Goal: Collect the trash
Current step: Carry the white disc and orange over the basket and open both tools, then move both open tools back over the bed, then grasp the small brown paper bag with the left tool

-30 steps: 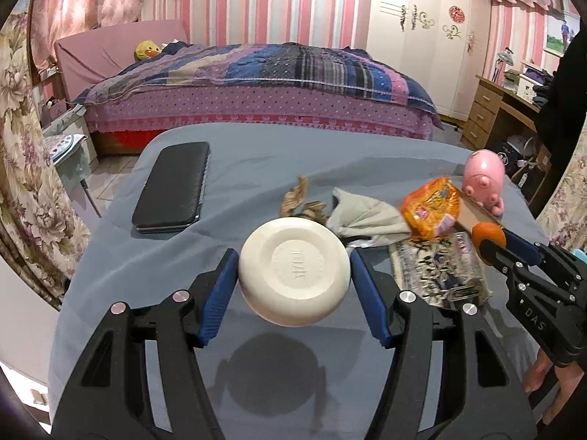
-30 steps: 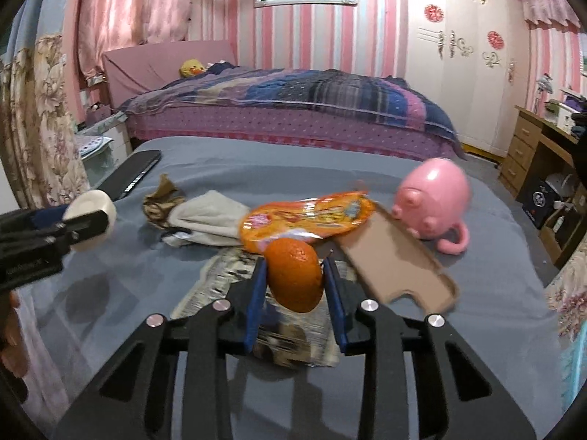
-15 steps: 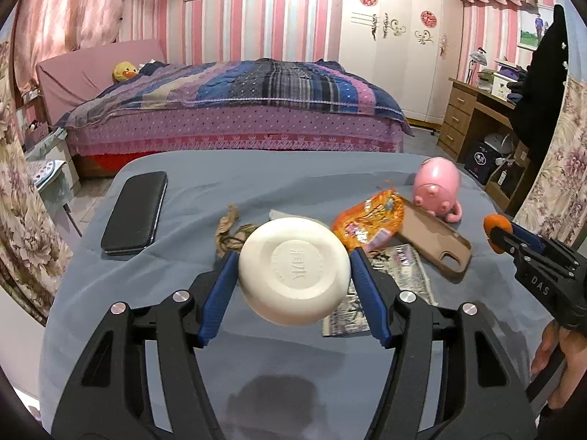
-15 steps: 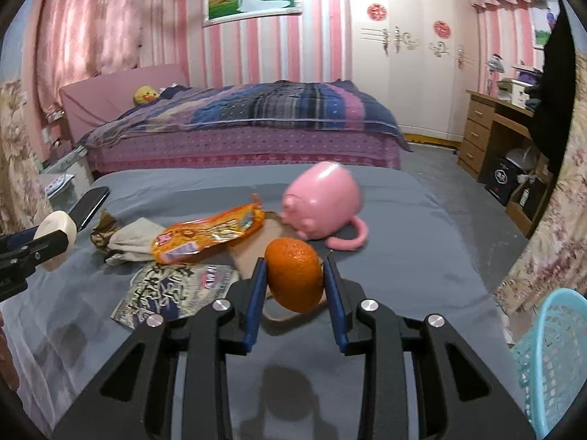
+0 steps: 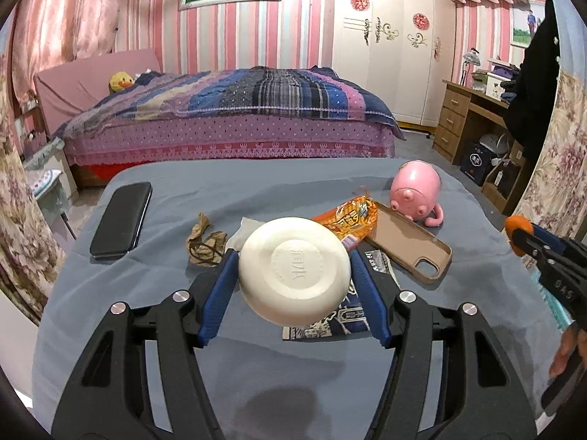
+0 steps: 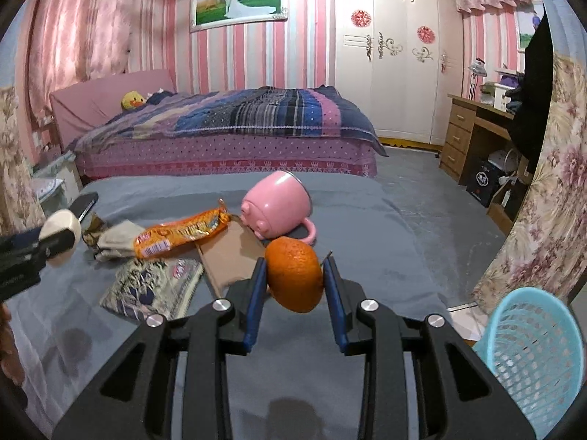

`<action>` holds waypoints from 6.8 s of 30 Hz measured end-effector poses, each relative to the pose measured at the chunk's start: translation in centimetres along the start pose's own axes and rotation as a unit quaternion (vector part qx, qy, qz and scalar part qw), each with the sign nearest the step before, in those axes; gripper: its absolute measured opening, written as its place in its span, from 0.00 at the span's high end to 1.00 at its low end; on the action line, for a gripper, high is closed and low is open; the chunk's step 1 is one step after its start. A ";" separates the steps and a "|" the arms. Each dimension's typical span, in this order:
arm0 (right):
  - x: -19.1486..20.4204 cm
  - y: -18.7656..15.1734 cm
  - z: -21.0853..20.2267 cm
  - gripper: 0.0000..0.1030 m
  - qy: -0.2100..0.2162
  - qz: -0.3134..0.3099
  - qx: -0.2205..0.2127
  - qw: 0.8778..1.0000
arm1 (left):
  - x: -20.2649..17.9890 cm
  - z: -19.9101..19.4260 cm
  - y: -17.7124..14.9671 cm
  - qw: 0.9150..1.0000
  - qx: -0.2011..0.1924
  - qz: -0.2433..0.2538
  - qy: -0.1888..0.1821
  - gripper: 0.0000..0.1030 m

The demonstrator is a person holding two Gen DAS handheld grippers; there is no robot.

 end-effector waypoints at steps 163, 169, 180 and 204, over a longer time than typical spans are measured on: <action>12.5 -4.6 6.3 0.40 0.037 -0.063 0.098 0.993 | 15.5 7.5 -0.8 0.989 0.032 -0.130 0.059 0.29; 11.9 -4.4 6.7 0.40 0.036 -0.056 0.097 0.993 | 14.6 9.0 -0.9 0.992 0.043 -0.115 0.024 0.82; 13.3 -3.3 5.0 0.40 0.046 -0.064 0.068 0.995 | 16.2 3.2 1.2 0.994 0.001 -0.085 0.068 0.83; 13.7 -3.6 4.6 0.40 0.029 -0.083 0.059 0.994 | 23.1 -0.6 -3.0 0.982 0.075 -0.124 0.121 0.44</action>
Point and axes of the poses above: each gripper's, at about its wrist camera, not at the fingertips, and z roughly the way its jaws point, x to its left, y to its top, the point moved 7 cm from there along z, roughly the way its jaws point, and after that the axes turned 14 degrees about -y, right-handed, at the moved point
